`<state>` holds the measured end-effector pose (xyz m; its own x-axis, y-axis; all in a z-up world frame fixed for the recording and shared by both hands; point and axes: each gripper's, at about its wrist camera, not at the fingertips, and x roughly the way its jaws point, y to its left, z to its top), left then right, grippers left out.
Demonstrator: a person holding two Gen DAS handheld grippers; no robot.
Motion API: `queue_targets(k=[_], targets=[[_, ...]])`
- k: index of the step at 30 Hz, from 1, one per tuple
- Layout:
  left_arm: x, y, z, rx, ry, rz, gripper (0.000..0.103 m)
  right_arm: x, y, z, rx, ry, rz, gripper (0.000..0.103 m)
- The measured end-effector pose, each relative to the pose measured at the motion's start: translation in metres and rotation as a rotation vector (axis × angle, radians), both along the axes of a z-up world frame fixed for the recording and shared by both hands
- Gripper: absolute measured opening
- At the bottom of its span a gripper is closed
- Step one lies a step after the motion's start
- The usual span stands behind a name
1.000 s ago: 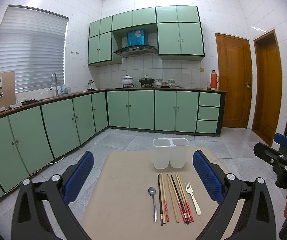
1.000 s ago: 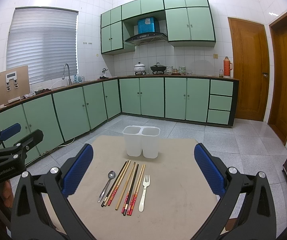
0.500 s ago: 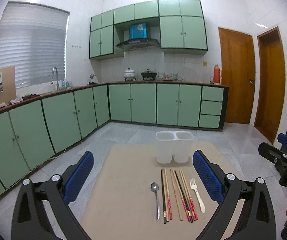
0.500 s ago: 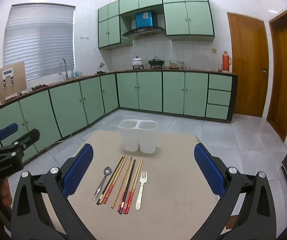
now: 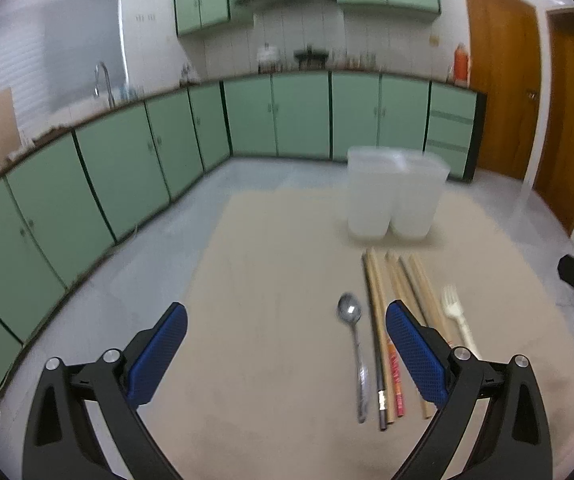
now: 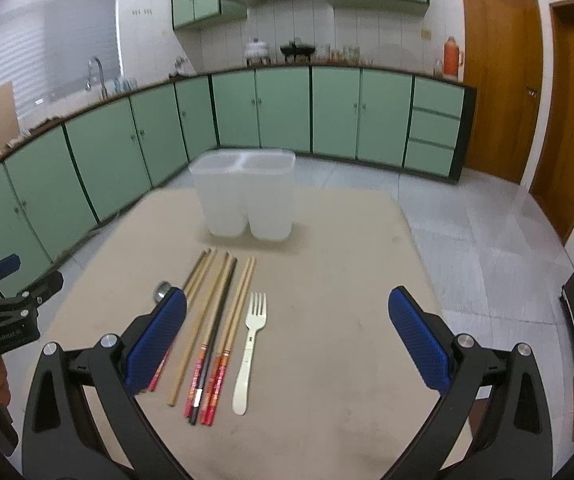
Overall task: Organize utensils
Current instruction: 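Lower the left tool toward the steel spoon while the right tool approaches the white fork, then close the left gripper on the spoon while the right gripper closes on the fork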
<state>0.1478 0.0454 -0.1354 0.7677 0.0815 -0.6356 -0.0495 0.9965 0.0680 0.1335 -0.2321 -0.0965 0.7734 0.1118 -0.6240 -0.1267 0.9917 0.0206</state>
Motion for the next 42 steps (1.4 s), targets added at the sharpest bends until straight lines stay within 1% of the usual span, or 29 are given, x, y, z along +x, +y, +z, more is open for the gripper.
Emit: queue_targets(k=[4, 6, 8, 10, 15, 18, 23, 26, 29, 33, 34, 35, 39, 42], targets=[[0.027, 0.003, -0.025, 0.006, 0.074, 0.009, 0.097, 0.031, 0.005, -0.027, -0.003, 0.071, -0.011, 0.094], [0.036, 0.000, -0.033, 0.017, 0.094, 0.010, 0.097, 0.043, 0.008, -0.040, -0.004, 0.108, -0.013, 0.087], [0.042, -0.002, -0.038, 0.018, 0.115, 0.010, 0.097, 0.056, 0.013, -0.052, -0.006, 0.142, -0.007, 0.081], [0.050, -0.001, -0.045, 0.013, 0.137, 0.012, 0.097, 0.067, 0.018, -0.064, -0.022, 0.175, -0.013, 0.079], [0.060, -0.001, -0.057, 0.017, 0.172, 0.013, 0.097, 0.089, 0.027, -0.093, -0.026, 0.255, -0.013, 0.068], [0.065, 0.000, -0.061, 0.020, 0.188, 0.016, 0.097, 0.097, 0.032, -0.103, -0.023, 0.283, -0.004, 0.066], [0.072, -0.004, -0.063, 0.018, 0.202, 0.004, 0.097, 0.112, 0.038, -0.117, -0.029, 0.338, -0.018, 0.057], [0.075, -0.006, -0.063, 0.016, 0.210, -0.005, 0.097, 0.118, 0.038, -0.123, -0.008, 0.371, -0.026, 0.056], [0.079, -0.009, -0.065, 0.015, 0.219, -0.014, 0.097, 0.121, 0.040, -0.124, -0.015, 0.365, -0.036, 0.054], [0.087, -0.015, -0.070, 0.008, 0.236, -0.026, 0.097, 0.124, 0.044, -0.124, -0.032, 0.355, -0.015, 0.029], [0.089, -0.017, -0.071, 0.005, 0.239, -0.028, 0.097, 0.124, 0.044, -0.124, -0.033, 0.355, -0.010, 0.026], [0.092, -0.019, -0.072, 0.002, 0.244, -0.030, 0.097, 0.125, 0.043, -0.124, -0.030, 0.356, -0.006, 0.020], [0.099, -0.029, -0.075, -0.016, 0.250, -0.042, 0.097, 0.123, 0.037, -0.123, -0.016, 0.364, 0.011, 0.020], [0.105, -0.034, -0.079, -0.009, 0.254, -0.035, 0.097, 0.122, 0.030, -0.123, -0.003, 0.365, 0.011, 0.020]])
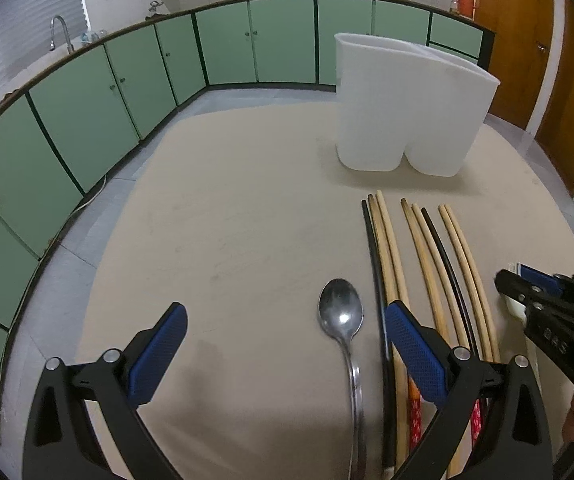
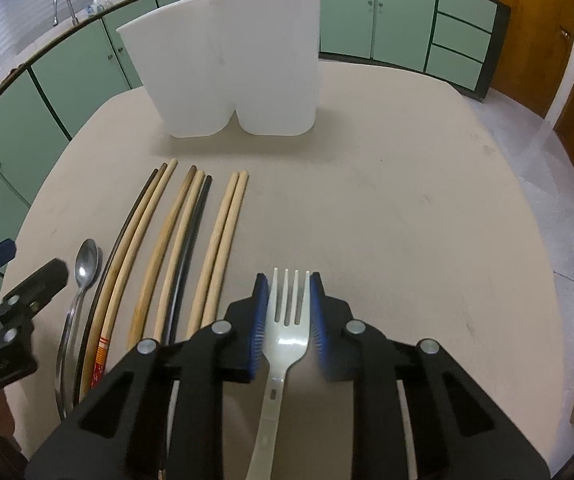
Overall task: Organize utensils
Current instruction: 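Close the left gripper on the spoon while the right gripper closes on the fork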
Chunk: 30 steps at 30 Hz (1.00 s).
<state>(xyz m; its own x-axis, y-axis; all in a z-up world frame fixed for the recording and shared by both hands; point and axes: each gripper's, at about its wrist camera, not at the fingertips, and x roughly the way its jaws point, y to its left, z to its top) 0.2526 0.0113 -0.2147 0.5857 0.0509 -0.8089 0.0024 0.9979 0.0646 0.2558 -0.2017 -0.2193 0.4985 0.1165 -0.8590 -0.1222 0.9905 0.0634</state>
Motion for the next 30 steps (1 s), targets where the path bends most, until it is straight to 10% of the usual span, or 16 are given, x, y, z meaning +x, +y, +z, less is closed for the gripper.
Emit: queue_targets(k=[18, 27, 30], targets=[[0.024, 0.011, -0.022, -0.042, 0.067, 0.043, 0.093, 0.000, -0.001, 0.000, 0.009, -0.008, 0.020, 0.021], [0.021, 0.008, -0.026, -0.102, 0.073, 0.005, 0.068, 0.002, 0.003, 0.000, -0.021, -0.004, 0.039, 0.021], [0.018, 0.001, -0.025, -0.128, 0.059, -0.022, 0.044, 0.003, 0.003, 0.000, -0.022, -0.004, 0.047, 0.020]])
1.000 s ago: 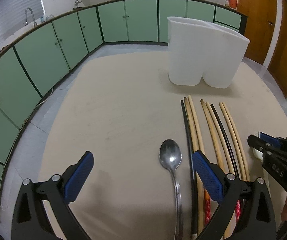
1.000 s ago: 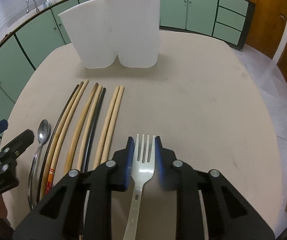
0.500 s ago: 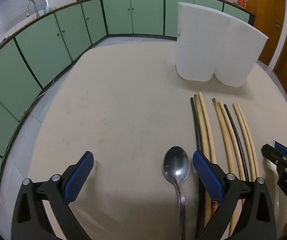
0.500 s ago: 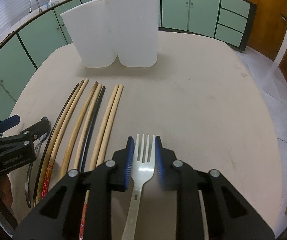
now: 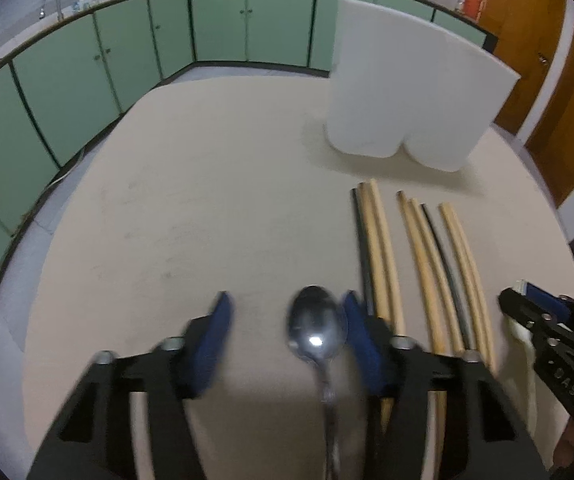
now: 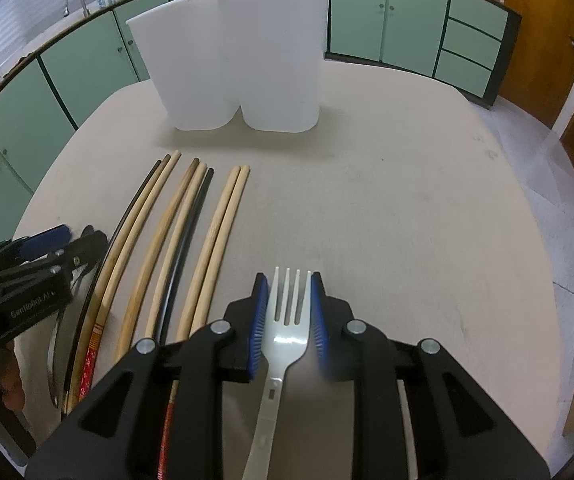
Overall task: Organize utensils
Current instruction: 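Close the left gripper on the spoon while the right gripper closes on the fork, then carry the spoon and fork over the white holder and drop them in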
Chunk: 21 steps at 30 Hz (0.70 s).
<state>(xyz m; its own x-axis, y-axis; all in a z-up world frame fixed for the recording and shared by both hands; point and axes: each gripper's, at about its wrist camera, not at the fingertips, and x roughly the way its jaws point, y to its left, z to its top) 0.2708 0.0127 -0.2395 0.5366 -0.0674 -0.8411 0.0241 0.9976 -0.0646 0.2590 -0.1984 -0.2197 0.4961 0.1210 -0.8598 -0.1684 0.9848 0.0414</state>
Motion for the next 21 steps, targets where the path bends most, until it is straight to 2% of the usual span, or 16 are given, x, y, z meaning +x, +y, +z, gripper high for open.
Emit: queue_targets(k=[2, 5, 10, 15, 21], targets=[[-0.001, 0.000, 0.001, -0.024, -0.003, -0.016, 0.028, 0.001, 0.000, 0.000, 0.007, 0.003, 0.001, 0.020], [-0.004, 0.003, 0.002, -0.062, -0.003, -0.033, 0.028, -0.001, -0.005, 0.003, 0.029, 0.002, -0.013, 0.020], [-0.017, 0.007, 0.016, -0.092, -0.062, -0.069, 0.028, -0.009, -0.013, 0.017, 0.052, -0.050, -0.014, 0.020], [-0.039, 0.005, 0.040, -0.094, -0.182, -0.104, 0.028, -0.019, -0.020, 0.043, 0.066, -0.150, -0.012, 0.020], [-0.052, 0.005, 0.066, -0.089, -0.292, -0.125, 0.028, -0.021, -0.022, 0.068, 0.081, -0.221, 0.006, 0.020]])
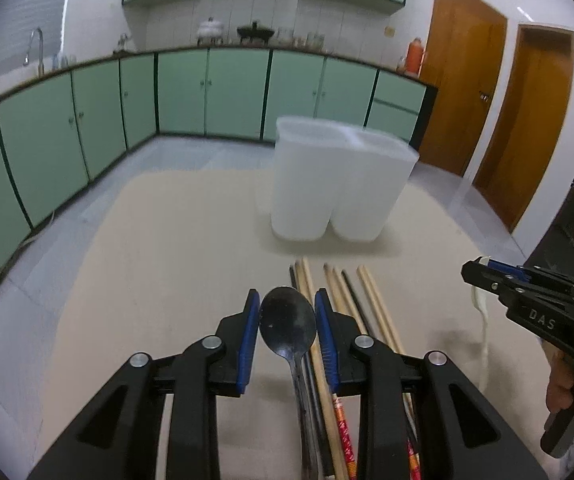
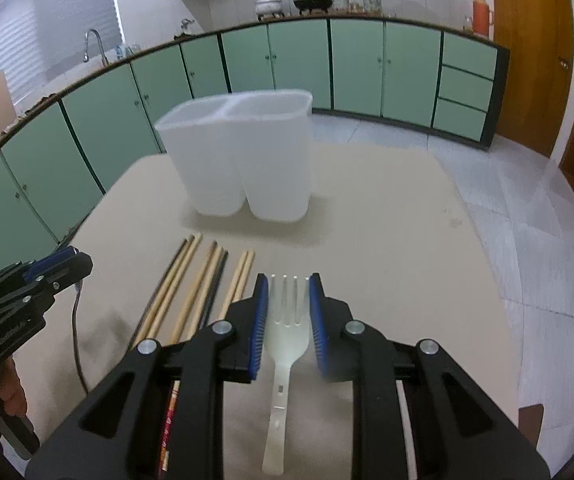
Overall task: Organize utensils
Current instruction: 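Carry the spoon and fork over the white holder and drop them in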
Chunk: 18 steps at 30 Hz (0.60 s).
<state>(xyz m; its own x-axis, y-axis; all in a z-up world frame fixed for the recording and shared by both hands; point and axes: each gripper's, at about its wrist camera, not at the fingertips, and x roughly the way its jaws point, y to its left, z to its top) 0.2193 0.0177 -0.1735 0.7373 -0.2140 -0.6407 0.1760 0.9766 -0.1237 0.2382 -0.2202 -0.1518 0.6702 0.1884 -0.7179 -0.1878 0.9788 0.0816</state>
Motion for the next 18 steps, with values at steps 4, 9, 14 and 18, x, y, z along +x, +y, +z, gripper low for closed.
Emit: queue_targets(k=[4, 9, 14, 18], targets=[[0.002, -0.006, 0.010, 0.016, -0.053, -0.003, 0.028, -0.002, -0.002, 0.014, 0.007, -0.044, 0.012, 0.019], [0.003, -0.005, 0.019, 0.007, -0.090, 0.001, 0.028, 0.003, -0.002, 0.030, 0.009, -0.086, 0.025, 0.019], [0.002, -0.004, 0.033, 0.006, -0.135, 0.005, 0.028, 0.008, -0.001, 0.047, 0.021, -0.136, 0.032, 0.019], [0.003, -0.002, 0.048, -0.004, -0.168, 0.005, 0.028, 0.018, -0.002, 0.064, 0.035, -0.177, 0.038, 0.019]])
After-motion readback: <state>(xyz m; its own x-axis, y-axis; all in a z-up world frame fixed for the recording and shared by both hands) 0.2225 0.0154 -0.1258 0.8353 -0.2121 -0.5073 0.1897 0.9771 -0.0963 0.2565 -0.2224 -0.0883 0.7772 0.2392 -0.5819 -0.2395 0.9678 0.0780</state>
